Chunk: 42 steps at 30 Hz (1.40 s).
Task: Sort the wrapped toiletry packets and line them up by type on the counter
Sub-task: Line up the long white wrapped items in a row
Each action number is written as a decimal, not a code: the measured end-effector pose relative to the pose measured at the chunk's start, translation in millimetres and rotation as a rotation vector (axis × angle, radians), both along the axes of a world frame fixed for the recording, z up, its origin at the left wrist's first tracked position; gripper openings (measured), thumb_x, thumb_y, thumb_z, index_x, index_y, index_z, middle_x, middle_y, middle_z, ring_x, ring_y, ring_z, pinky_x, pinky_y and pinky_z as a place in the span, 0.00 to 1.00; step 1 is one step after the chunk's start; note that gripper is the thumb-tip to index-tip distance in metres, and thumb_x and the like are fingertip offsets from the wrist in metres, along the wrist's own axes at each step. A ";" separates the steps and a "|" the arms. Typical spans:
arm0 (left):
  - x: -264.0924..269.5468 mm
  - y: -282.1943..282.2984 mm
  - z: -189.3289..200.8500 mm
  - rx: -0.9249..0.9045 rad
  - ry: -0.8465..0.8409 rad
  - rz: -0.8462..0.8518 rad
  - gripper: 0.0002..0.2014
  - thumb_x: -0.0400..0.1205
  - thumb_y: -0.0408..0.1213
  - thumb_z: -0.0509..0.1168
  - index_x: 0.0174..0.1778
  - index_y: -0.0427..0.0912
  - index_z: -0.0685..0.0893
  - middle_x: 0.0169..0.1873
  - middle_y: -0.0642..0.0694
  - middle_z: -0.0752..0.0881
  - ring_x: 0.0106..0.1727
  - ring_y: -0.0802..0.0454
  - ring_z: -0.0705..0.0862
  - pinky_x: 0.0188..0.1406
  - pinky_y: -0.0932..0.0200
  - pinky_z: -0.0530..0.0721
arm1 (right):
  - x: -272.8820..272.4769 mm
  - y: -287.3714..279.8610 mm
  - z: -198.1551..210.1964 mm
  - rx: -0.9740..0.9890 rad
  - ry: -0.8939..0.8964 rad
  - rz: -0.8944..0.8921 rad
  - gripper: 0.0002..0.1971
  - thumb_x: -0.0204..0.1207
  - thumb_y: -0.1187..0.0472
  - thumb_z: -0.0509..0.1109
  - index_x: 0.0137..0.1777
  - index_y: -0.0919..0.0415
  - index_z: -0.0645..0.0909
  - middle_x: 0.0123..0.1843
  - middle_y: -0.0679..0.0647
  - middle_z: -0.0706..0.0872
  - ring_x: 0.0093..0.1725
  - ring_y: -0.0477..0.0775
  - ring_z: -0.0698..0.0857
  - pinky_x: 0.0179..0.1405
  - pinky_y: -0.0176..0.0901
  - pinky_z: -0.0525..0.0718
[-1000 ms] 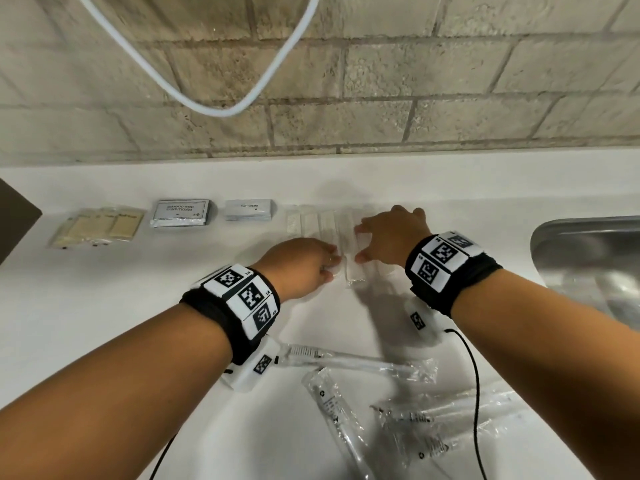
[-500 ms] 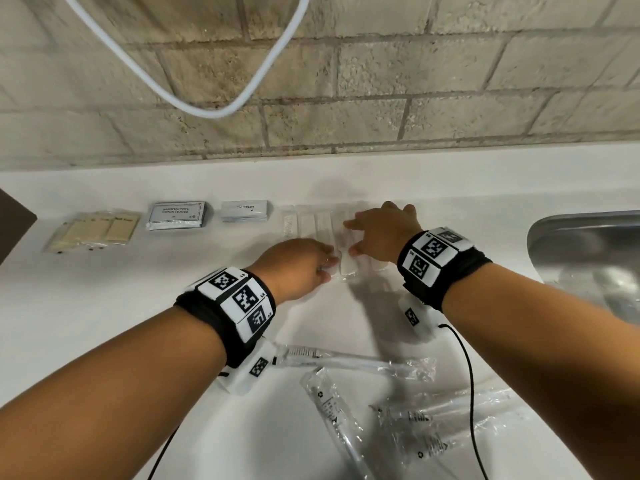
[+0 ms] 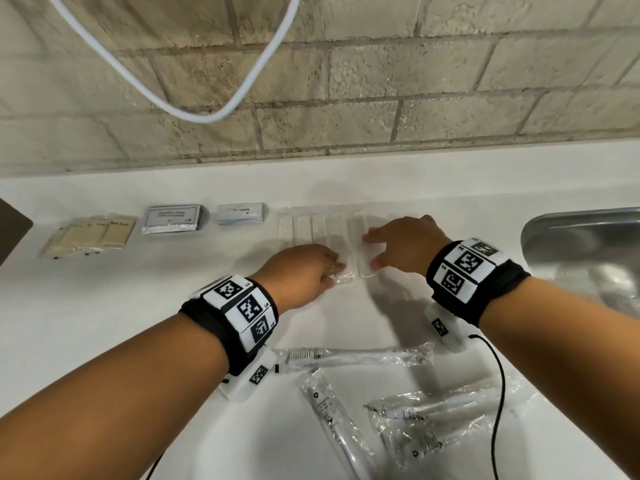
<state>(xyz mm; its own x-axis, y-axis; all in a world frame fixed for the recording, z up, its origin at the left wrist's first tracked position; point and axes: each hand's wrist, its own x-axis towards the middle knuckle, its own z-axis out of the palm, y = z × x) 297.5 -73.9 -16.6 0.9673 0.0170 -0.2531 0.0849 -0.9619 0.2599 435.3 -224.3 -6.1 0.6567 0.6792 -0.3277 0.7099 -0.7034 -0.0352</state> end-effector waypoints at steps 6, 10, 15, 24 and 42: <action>-1.6 0.9 -2.9 -0.003 -0.011 0.004 0.20 0.86 0.44 0.59 0.75 0.56 0.75 0.78 0.57 0.70 0.78 0.55 0.68 0.72 0.63 0.66 | -1.6 2.2 -2.9 -0.009 0.001 -0.003 0.29 0.75 0.38 0.66 0.77 0.36 0.68 0.73 0.41 0.77 0.75 0.51 0.70 0.73 0.57 0.62; -2.4 1.4 -3.9 -0.021 -0.029 0.025 0.20 0.86 0.44 0.59 0.75 0.56 0.75 0.78 0.57 0.70 0.77 0.55 0.69 0.73 0.61 0.67 | -0.5 3.8 -4.9 -0.023 0.001 0.005 0.28 0.75 0.39 0.66 0.76 0.34 0.68 0.71 0.40 0.78 0.73 0.50 0.72 0.70 0.56 0.63; -3.7 8.8 -2.5 0.019 -0.026 0.081 0.22 0.85 0.47 0.59 0.77 0.57 0.72 0.80 0.57 0.66 0.80 0.51 0.66 0.75 0.55 0.68 | 1.6 5.0 -6.6 -0.029 -0.007 0.018 0.27 0.75 0.39 0.66 0.75 0.33 0.68 0.70 0.41 0.79 0.72 0.51 0.73 0.68 0.56 0.64; -4.2 11.1 -7.5 0.016 0.018 0.086 0.22 0.86 0.46 0.56 0.78 0.59 0.70 0.81 0.58 0.64 0.82 0.51 0.63 0.79 0.54 0.63 | 0.1 4.4 -5.0 -0.033 -0.013 0.024 0.26 0.76 0.40 0.66 0.74 0.34 0.69 0.69 0.44 0.80 0.71 0.52 0.73 0.68 0.57 0.65; -24.5 39.5 -4.9 0.001 -0.067 0.195 0.23 0.85 0.30 0.53 0.72 0.53 0.79 0.76 0.53 0.73 0.78 0.52 0.69 0.76 0.61 0.62 | 6.7 3.2 -7.7 -0.044 0.076 0.007 0.28 0.76 0.40 0.67 0.76 0.32 0.66 0.80 0.41 0.69 0.79 0.54 0.67 0.76 0.63 0.63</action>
<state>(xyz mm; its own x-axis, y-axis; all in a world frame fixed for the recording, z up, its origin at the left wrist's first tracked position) 273.1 -34.4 -21.5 0.9603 0.2062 -0.1878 0.2524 -0.9291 0.2703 442.0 -221.0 -13.8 0.6241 0.6675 -0.4061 0.7111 -0.7007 -0.0589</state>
